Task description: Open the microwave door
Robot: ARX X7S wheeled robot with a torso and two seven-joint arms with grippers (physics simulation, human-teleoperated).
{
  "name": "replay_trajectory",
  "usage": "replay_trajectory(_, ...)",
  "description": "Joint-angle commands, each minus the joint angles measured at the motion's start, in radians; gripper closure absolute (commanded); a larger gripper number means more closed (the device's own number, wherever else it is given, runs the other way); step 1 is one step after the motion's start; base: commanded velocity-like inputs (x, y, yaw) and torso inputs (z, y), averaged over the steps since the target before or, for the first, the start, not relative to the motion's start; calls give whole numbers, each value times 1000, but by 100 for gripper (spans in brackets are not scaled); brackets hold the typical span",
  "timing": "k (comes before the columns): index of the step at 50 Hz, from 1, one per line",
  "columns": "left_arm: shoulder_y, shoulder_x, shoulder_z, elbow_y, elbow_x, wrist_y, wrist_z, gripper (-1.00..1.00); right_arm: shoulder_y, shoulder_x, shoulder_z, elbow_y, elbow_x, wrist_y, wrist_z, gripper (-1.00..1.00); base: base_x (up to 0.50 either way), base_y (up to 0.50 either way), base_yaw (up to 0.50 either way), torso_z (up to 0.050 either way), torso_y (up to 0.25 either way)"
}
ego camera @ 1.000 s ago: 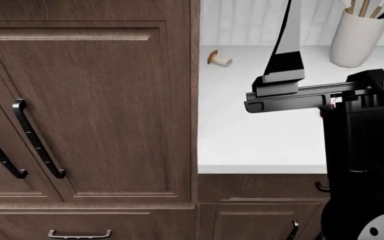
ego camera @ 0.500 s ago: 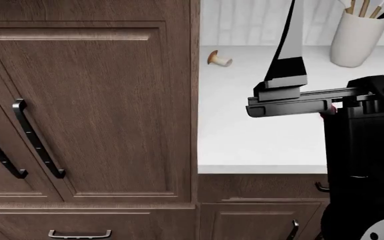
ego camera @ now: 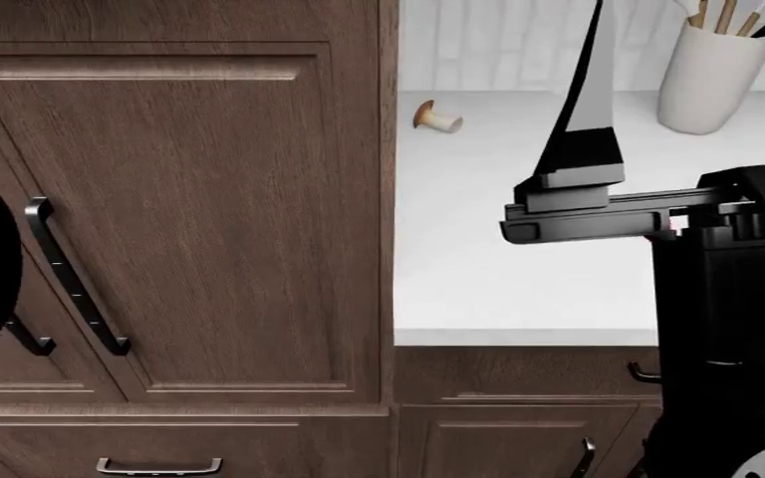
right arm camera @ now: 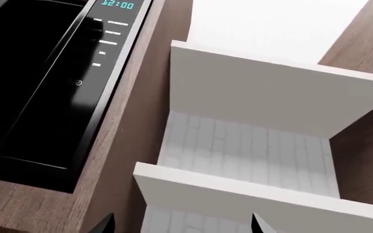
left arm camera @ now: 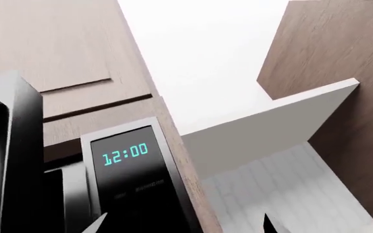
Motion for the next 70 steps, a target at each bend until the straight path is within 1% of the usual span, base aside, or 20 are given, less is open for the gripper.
replay_trajectory(1, 39, 58, 99, -253, 32, 163, 30, -100, -34, 0, 22, 0, 15, -31, 5, -100, 0, 0, 0, 0, 0)
replay_trajectory(16, 43, 68, 129, -420, 27, 243, 53, -100, -20, 0, 16, 0, 6, -19, 1, -100, 0, 0, 0, 0, 0)
replay_trajectory(30, 7, 79, 140, -633, 38, 349, 63, -100, -12, 0, 18, 0, 1, -15, -4, -100, 0, 0, 0, 0, 0)
replay_trajectory(35, -3, 72, 150, -687, 48, 382, 63, -100, -11, 0, 20, 0, 0, -15, -6, -100, 0, 0, 0, 0, 0)
replay_trajectory(48, 5, 18, 148, -720, 58, 407, 55, -100, -5, 0, 8, 0, -11, -7, -3, -100, 0, 0, 0, 0, 0)
replay_trajectory(60, 41, -39, 129, -644, 46, 362, 37, -100, 0, 0, -5, 0, -18, 0, 1, -100, 0, 0, 0, 0, 0)
replay_trajectory(70, 78, -79, 104, -545, 22, 302, 19, -100, -1, 0, -3, 0, -14, -2, 3, -100, 0, 0, 0, 0, 0)
